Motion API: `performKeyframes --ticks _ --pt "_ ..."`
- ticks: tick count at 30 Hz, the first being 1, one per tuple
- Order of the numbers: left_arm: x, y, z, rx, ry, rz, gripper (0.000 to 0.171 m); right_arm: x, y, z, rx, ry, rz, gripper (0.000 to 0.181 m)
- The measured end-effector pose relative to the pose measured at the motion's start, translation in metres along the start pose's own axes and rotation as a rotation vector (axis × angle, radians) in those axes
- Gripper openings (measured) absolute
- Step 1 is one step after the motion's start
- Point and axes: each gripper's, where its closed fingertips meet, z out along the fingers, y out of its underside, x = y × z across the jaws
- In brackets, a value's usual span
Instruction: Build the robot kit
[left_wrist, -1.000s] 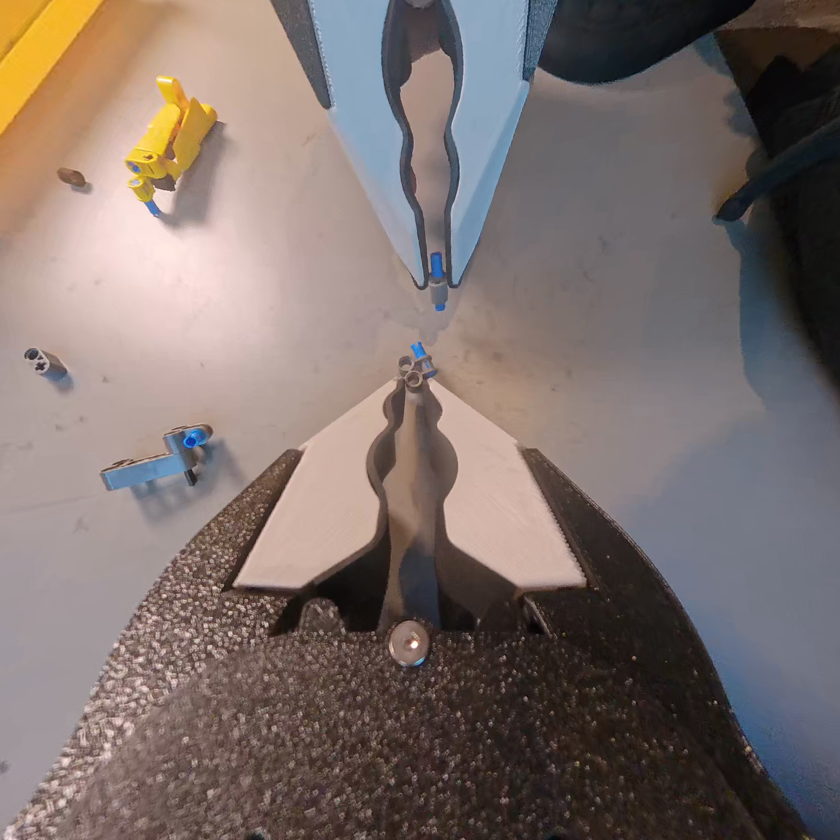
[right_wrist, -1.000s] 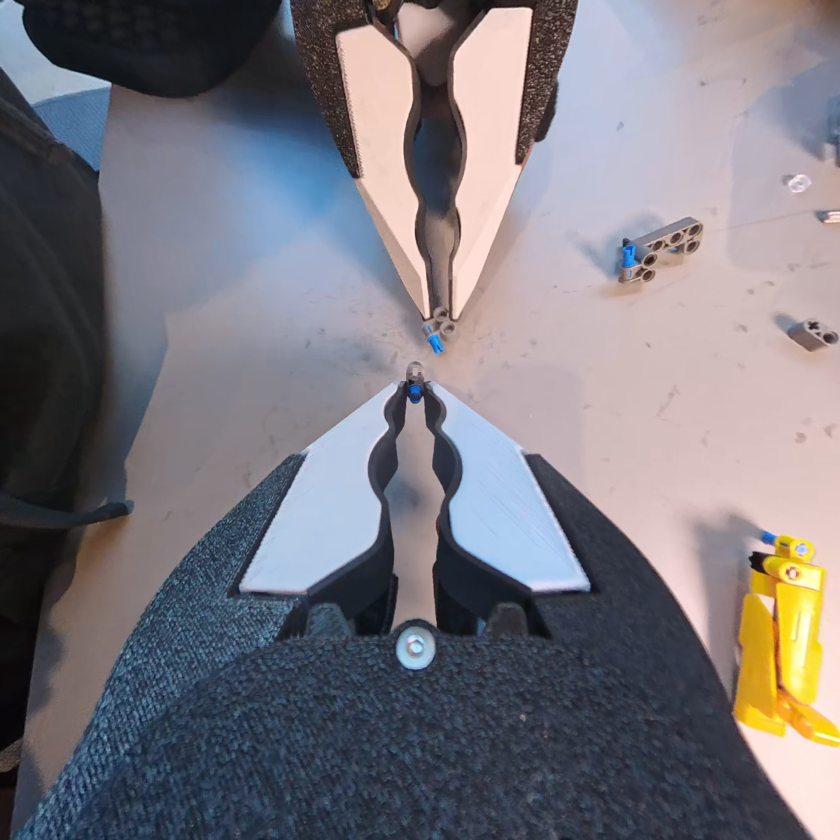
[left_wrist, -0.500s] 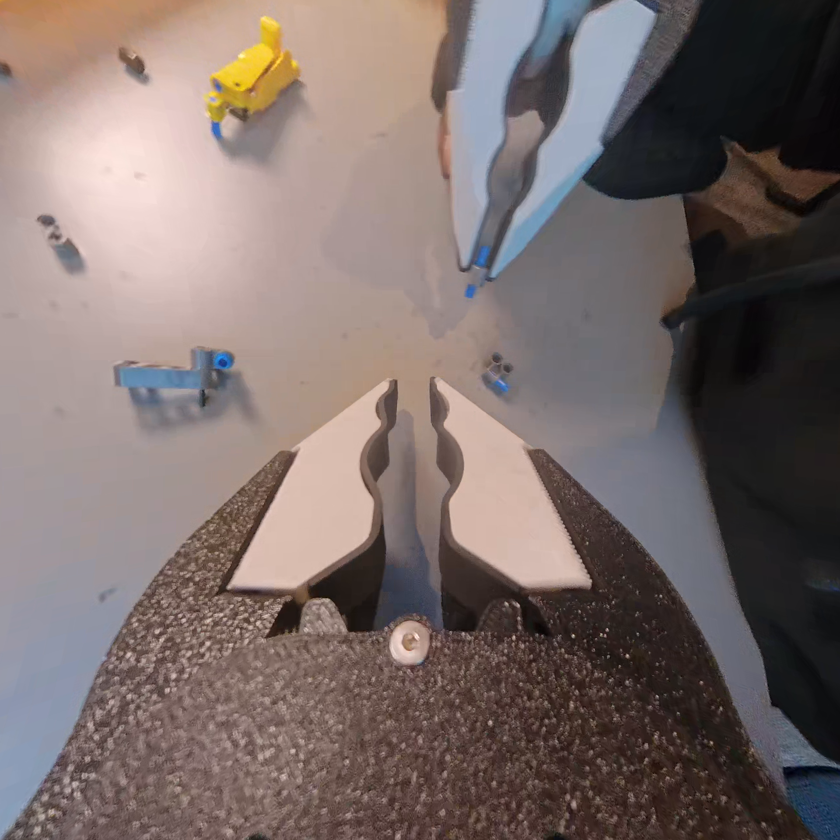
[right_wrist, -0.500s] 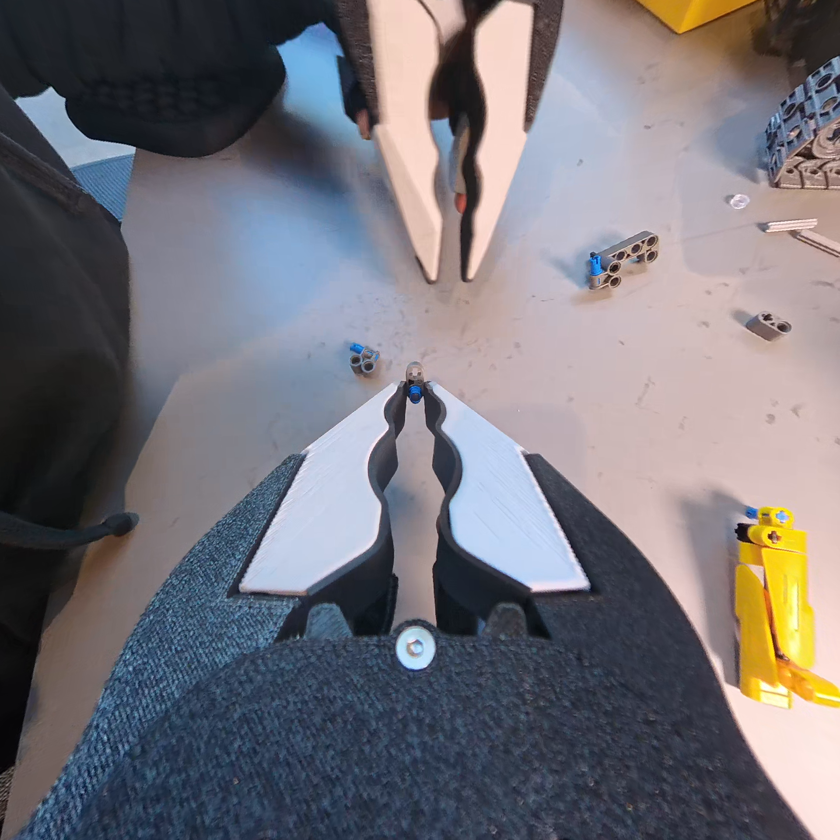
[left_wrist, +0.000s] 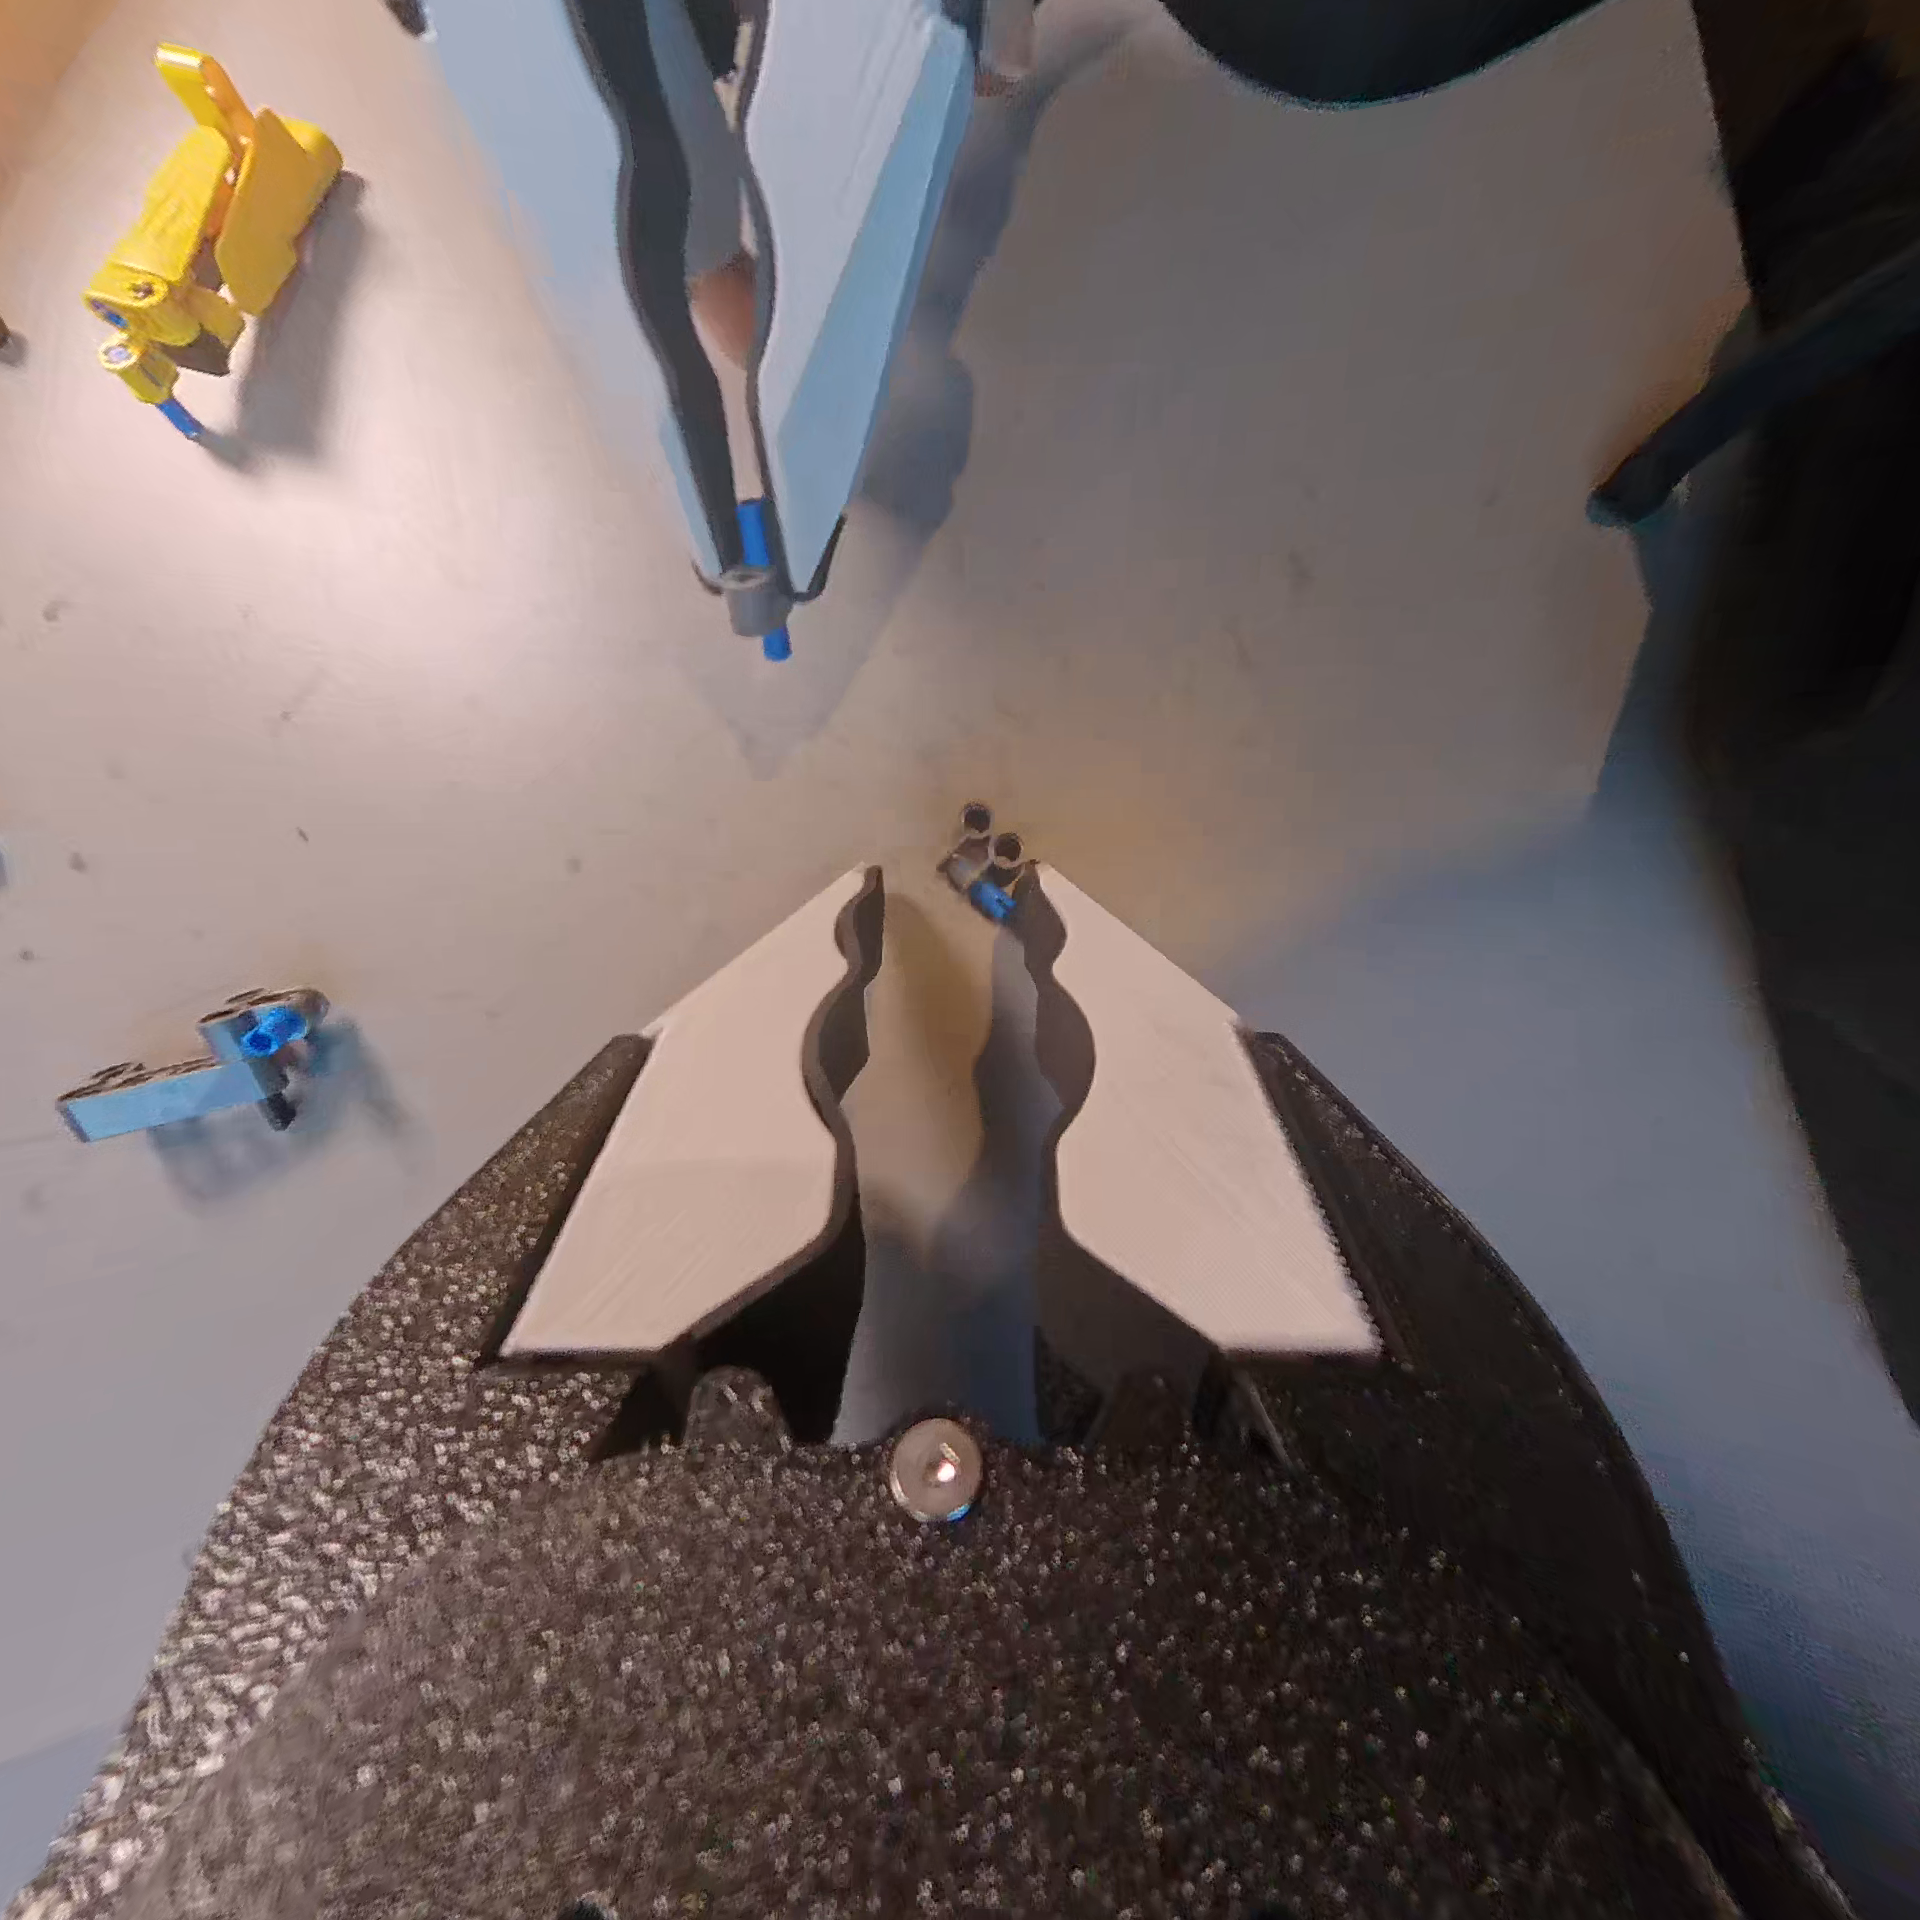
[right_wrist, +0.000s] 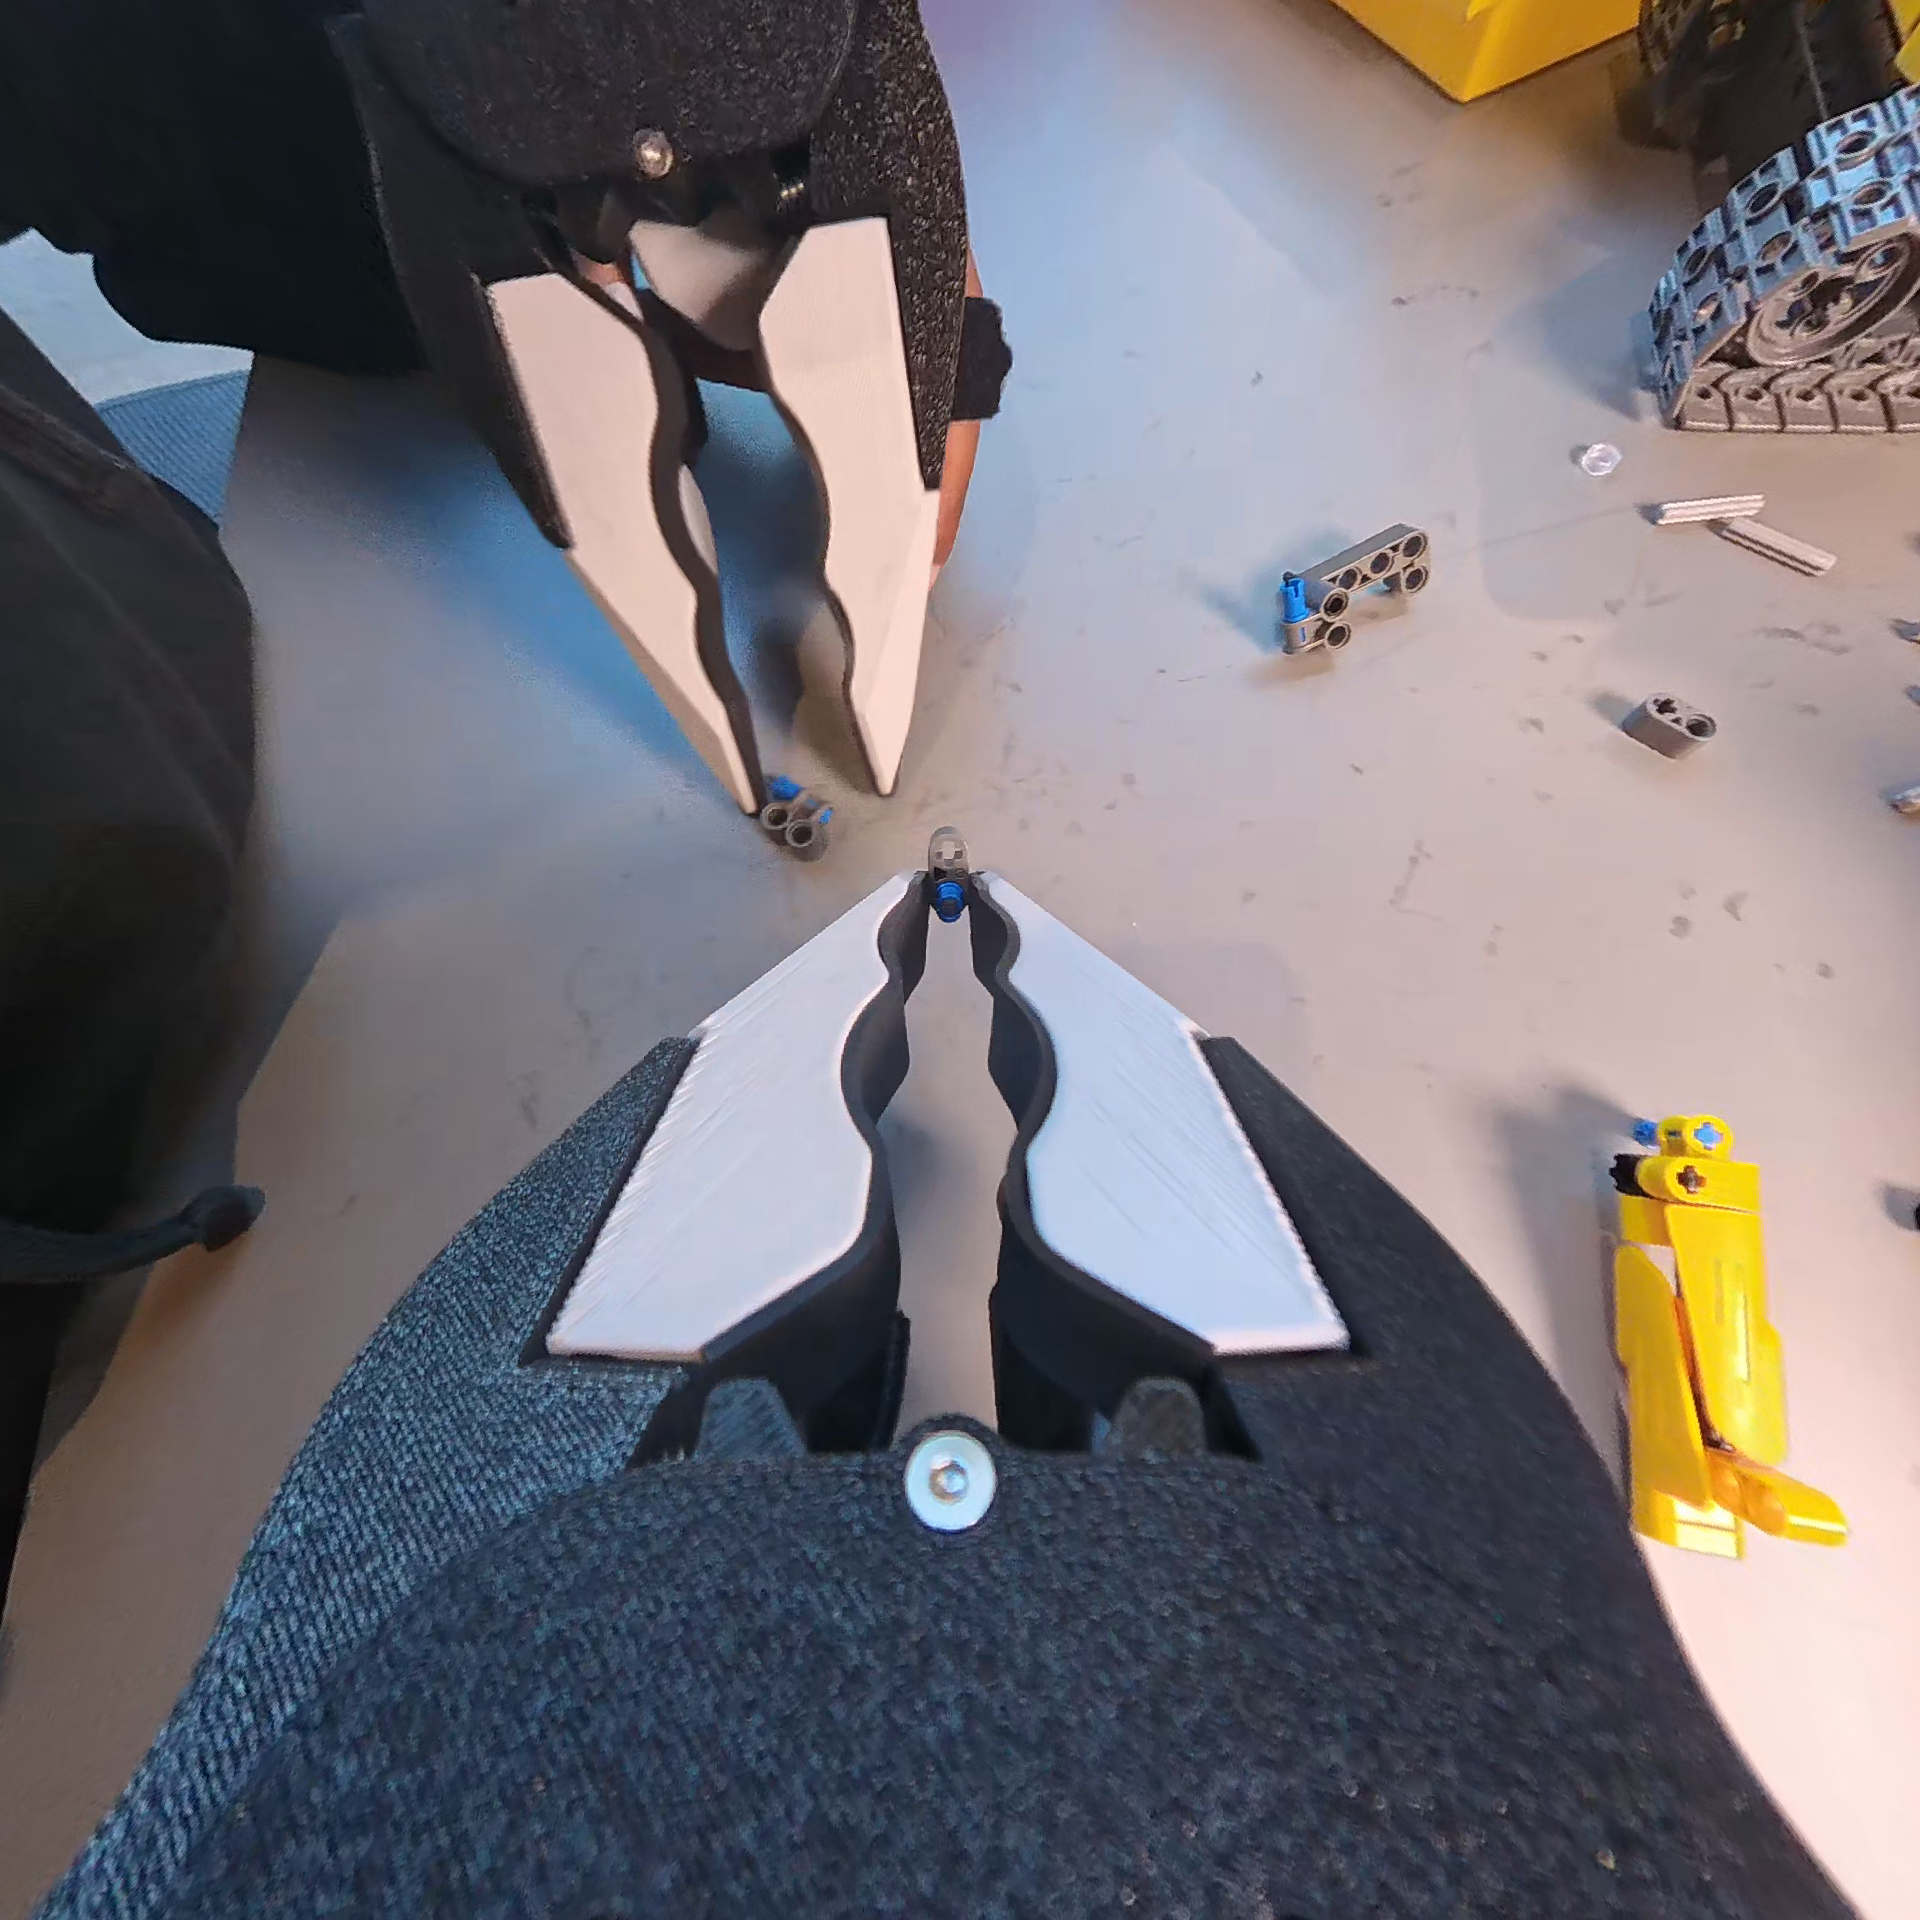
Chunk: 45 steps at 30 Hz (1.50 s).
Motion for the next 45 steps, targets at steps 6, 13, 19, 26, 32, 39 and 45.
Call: performKeyframes --ticks 6,13,19,26,32,39,45 --pt "-0.033 0.011 -0.015 0.006 -0.131 -0.043 0.016 0.001 0.0 -0.001 0.007 0.003 0.0 0.007" --pt "-0.011 -0.005 -0.021 0.088 -0.068 0.042 0.014 0.002 0.001 -0.001 0.008 0.005 0.005 0.007" --pt "0.003 -0.007 -0.005 0.031 -0.082 0.15 0.018 0.003 0.002 0.0 0.006 0.002 0.008 0.007" --pt "0.002 -0.006 0.002 -0.004 -0.033 0.133 0.011 0.0 0.002 0.0 0.008 -0.007 0.005 0.007" --pt "-0.009 -0.01 0.0 0.056 0.055 -0.143 0.008 0.001 0.003 -0.002 0.015 -0.008 0.008 0.007" --pt "-0.027 -0.042 -0.025 0.406 0.326 -0.677 0.008 -0.004 -0.002 0.001 0.026 -0.008 -0.014 0.007" --pt "-0.037 -0.042 -0.023 0.502 0.415 -0.926 0.008 -0.002 -0.016 0.0 0.085 0.013 -0.024 0.007"
